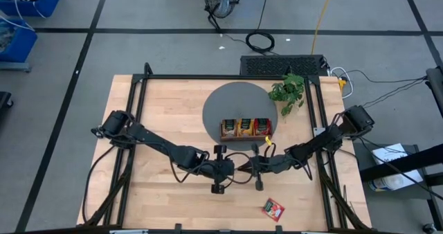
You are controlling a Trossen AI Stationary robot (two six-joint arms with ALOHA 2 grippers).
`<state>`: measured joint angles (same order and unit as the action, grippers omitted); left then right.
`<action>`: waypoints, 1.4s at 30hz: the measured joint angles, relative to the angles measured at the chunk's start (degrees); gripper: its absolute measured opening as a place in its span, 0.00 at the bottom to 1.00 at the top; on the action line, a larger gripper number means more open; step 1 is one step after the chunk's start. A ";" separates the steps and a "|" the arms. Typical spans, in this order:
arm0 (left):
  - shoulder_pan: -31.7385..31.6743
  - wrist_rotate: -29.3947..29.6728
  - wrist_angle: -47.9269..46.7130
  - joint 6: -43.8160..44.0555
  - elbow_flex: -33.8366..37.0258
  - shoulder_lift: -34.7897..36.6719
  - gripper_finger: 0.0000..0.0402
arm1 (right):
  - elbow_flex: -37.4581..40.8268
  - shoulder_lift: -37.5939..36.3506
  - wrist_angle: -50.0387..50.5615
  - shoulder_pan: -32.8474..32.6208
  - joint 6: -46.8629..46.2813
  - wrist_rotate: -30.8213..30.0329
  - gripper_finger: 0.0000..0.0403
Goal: Pick & Place Tea
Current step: Put the brown tea bag into the left section of the wooden organizer
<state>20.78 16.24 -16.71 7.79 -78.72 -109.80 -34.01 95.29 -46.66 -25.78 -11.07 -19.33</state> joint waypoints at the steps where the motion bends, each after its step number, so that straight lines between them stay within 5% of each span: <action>1: -0.03 0.16 -0.10 0.17 0.00 0.00 0.08 | -0.01 0.00 0.26 0.00 0.02 -0.01 0.00; 16: -0.04 -2.70 -2.40 1.99 0.00 0.00 0.34 | 2.16 0.00 2.81 -0.17 3.86 -4.68 0.00; 32: -2.45 -2.65 1.38 3.28 2.02 0.00 0.36 | 2.16 0.00 -0.44 -1.77 6.38 -3.04 0.00; 36: -2.47 -2.62 3.46 0.76 2.89 0.00 0.29 | 2.16 0.00 -0.22 -1.70 6.40 -3.06 0.00; 42: -2.30 -2.74 3.35 -1.30 2.89 0.00 0.03 | 2.16 0.00 0.13 -1.69 6.40 -3.06 0.00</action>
<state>18.48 13.50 -13.37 6.50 -75.83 -109.80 -31.86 95.29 -46.53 -27.47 -4.67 -22.39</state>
